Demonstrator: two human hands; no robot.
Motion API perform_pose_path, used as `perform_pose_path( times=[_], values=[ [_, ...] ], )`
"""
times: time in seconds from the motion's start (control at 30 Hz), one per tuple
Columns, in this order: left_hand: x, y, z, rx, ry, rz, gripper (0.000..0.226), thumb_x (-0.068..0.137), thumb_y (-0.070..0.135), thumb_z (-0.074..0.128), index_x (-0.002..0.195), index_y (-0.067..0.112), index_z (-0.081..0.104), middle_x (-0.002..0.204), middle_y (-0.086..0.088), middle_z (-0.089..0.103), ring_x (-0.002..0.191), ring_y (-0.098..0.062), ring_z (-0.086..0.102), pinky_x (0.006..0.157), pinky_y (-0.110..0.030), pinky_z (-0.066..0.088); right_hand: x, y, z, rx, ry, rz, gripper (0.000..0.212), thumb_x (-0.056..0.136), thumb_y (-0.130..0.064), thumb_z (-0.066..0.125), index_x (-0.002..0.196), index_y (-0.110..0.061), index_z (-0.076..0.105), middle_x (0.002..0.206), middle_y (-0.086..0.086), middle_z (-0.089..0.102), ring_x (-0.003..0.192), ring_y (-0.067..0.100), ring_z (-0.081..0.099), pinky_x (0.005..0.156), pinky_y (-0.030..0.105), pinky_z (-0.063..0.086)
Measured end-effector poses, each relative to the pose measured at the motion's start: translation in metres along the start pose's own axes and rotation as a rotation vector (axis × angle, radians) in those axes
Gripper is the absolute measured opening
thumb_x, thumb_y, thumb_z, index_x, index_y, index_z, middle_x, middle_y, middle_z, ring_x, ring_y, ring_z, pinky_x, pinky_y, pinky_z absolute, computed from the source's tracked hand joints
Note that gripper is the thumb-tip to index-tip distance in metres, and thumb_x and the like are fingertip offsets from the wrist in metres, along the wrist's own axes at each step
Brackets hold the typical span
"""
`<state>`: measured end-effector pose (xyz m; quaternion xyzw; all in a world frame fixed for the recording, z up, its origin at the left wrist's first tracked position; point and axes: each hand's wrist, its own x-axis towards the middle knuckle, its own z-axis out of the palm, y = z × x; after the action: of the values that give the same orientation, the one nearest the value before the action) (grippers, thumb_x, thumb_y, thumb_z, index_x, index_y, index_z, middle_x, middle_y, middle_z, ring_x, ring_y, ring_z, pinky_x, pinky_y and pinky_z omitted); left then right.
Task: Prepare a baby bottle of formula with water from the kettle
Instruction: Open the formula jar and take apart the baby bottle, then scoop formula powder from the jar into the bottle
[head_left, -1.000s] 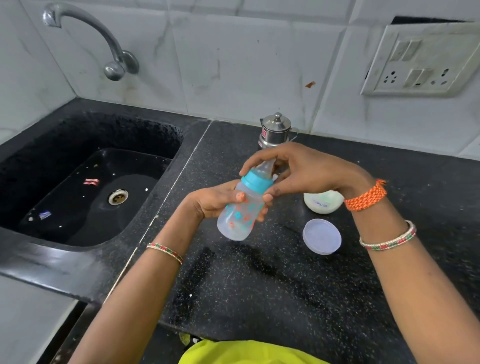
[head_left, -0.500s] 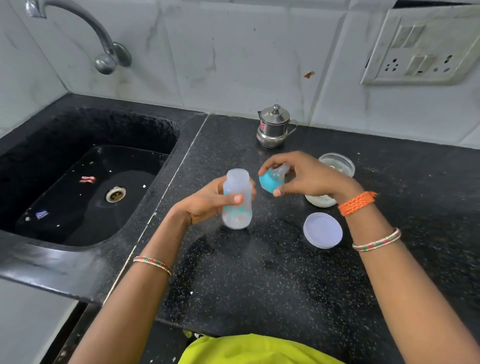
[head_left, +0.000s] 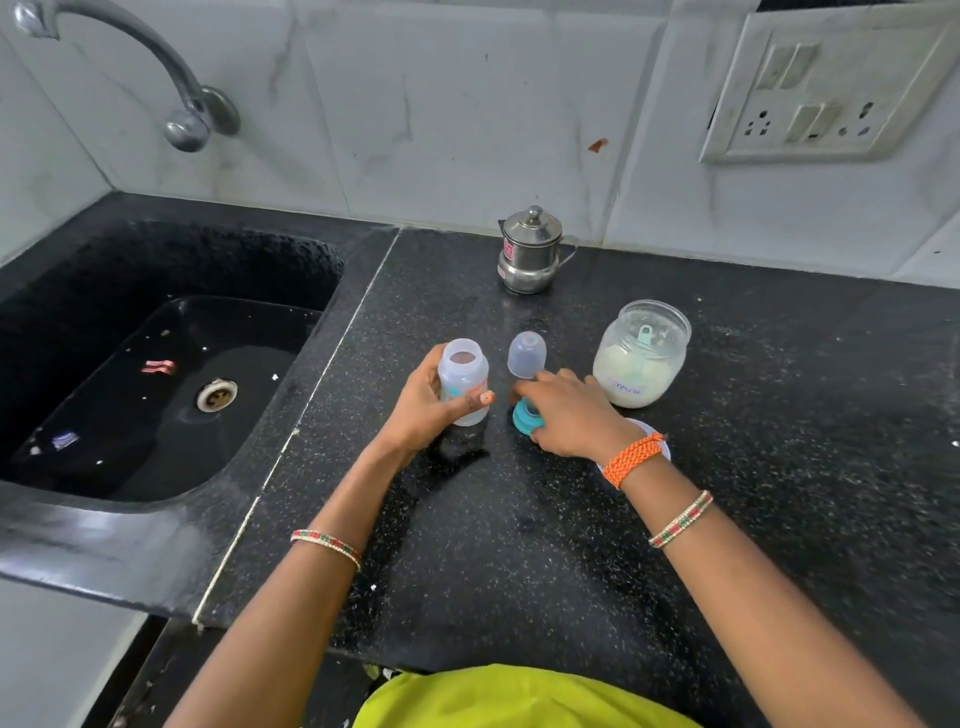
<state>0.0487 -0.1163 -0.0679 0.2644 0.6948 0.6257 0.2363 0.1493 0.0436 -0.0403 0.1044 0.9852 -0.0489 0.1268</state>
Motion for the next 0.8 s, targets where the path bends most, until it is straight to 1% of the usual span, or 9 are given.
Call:
perform_pose_path(
  times=[0.1, 0.17, 0.27, 0.37, 0.47, 0.53, 0.6, 0.7, 0.8],
  values=[
    [-0.002, 0.002, 0.001, 0.004, -0.005, -0.006, 0.058, 0.074, 0.003, 0.077, 0.122, 0.019, 0.049, 0.111, 0.001, 0.062, 0.099, -0.009, 0.06, 0.084, -0.016, 0.05, -0.005, -0.001, -0.005, 0.002, -0.021, -0.002, 0.062, 0.082, -0.032, 0.065, 0.137, -0.025, 0.036, 0.138, 0.006, 0.043, 0.123, 0.031, 0.041, 0.096, 0.049, 0.036],
    [-0.005, 0.006, 0.0, 0.014, -0.027, -0.003, 0.071, 0.073, 0.002, 0.077, 0.131, 0.019, 0.041, 0.121, -0.001, 0.056, 0.108, -0.012, 0.056, 0.094, -0.025, 0.049, -0.013, -0.001, -0.017, 0.11, 0.064, -0.01, 0.063, 0.081, -0.038, 0.063, 0.137, -0.028, 0.036, 0.14, 0.003, 0.044, 0.122, 0.029, 0.043, 0.094, 0.045, 0.038],
    [-0.01, 0.017, -0.004, 0.099, 0.011, 0.033, 0.087, 0.073, 0.015, 0.08, 0.139, 0.036, 0.027, 0.145, 0.006, 0.035, 0.133, -0.01, 0.037, 0.11, -0.027, 0.033, -0.03, 0.008, -0.054, 0.395, 0.401, -0.006, 0.04, 0.079, -0.037, 0.062, 0.118, -0.034, 0.056, 0.116, -0.003, 0.062, 0.103, 0.019, 0.057, 0.083, 0.036, 0.047],
    [-0.017, 0.043, 0.001, 0.216, 0.187, 0.257, 0.081, 0.073, 0.024, 0.074, 0.139, 0.038, 0.028, 0.153, 0.011, 0.024, 0.145, -0.007, 0.013, 0.114, -0.017, 0.015, -0.04, 0.039, -0.091, 0.488, 0.754, 0.156, 0.018, 0.082, -0.022, 0.06, 0.095, -0.026, 0.071, 0.098, 0.0, 0.071, 0.094, 0.019, 0.062, 0.081, 0.034, 0.051],
    [-0.017, 0.071, 0.018, 0.217, 0.291, 0.498, 0.065, 0.075, 0.015, 0.066, 0.133, 0.03, 0.04, 0.144, 0.008, 0.04, 0.143, -0.011, 0.024, 0.115, -0.02, 0.022, -0.038, 0.077, -0.101, 0.358, 0.614, 0.43, 0.018, 0.087, -0.02, 0.058, 0.096, -0.016, 0.073, 0.109, 0.01, 0.068, 0.111, 0.033, 0.051, 0.089, 0.04, 0.046],
    [-0.011, 0.084, 0.035, 0.217, 0.279, 0.592, 0.056, 0.075, 0.012, 0.065, 0.128, 0.024, 0.048, 0.134, 0.009, 0.049, 0.135, -0.015, 0.039, 0.112, -0.029, 0.032, -0.033, 0.09, -0.095, 0.295, 0.452, 0.576, 0.021, 0.088, -0.024, 0.059, 0.101, -0.011, 0.07, 0.115, 0.013, 0.064, 0.117, 0.037, 0.044, 0.093, 0.045, 0.04],
    [-0.001, 0.09, 0.054, 0.202, 0.235, 0.645, 0.05, 0.075, 0.004, 0.064, 0.122, 0.017, 0.053, 0.125, 0.009, 0.054, 0.123, -0.01, 0.049, 0.104, -0.023, 0.037, -0.028, 0.092, -0.088, 0.255, 0.397, 0.634, 0.024, 0.088, -0.025, 0.061, 0.103, -0.008, 0.067, 0.117, 0.016, 0.062, 0.118, 0.038, 0.043, 0.094, 0.048, 0.037],
    [0.018, 0.087, 0.084, 0.207, 0.149, 0.572, 0.048, 0.075, 0.0, 0.061, 0.12, 0.015, 0.054, 0.119, 0.005, 0.057, 0.113, -0.004, 0.052, 0.096, -0.014, 0.037, -0.017, 0.09, -0.082, 0.233, 0.326, 0.684, 0.028, 0.087, -0.026, 0.063, 0.108, -0.007, 0.061, 0.122, 0.018, 0.059, 0.123, 0.038, 0.041, 0.099, 0.05, 0.033],
    [0.037, 0.074, 0.104, 0.255, 0.052, 0.403, 0.052, 0.077, 0.001, 0.06, 0.127, 0.015, 0.049, 0.125, 0.005, 0.051, 0.115, -0.007, 0.049, 0.099, -0.02, 0.038, -0.006, 0.087, -0.078, 0.194, 0.241, 0.712, 0.035, 0.087, -0.027, 0.062, 0.117, -0.01, 0.056, 0.129, 0.016, 0.056, 0.129, 0.038, 0.039, 0.105, 0.053, 0.029]
  ],
)
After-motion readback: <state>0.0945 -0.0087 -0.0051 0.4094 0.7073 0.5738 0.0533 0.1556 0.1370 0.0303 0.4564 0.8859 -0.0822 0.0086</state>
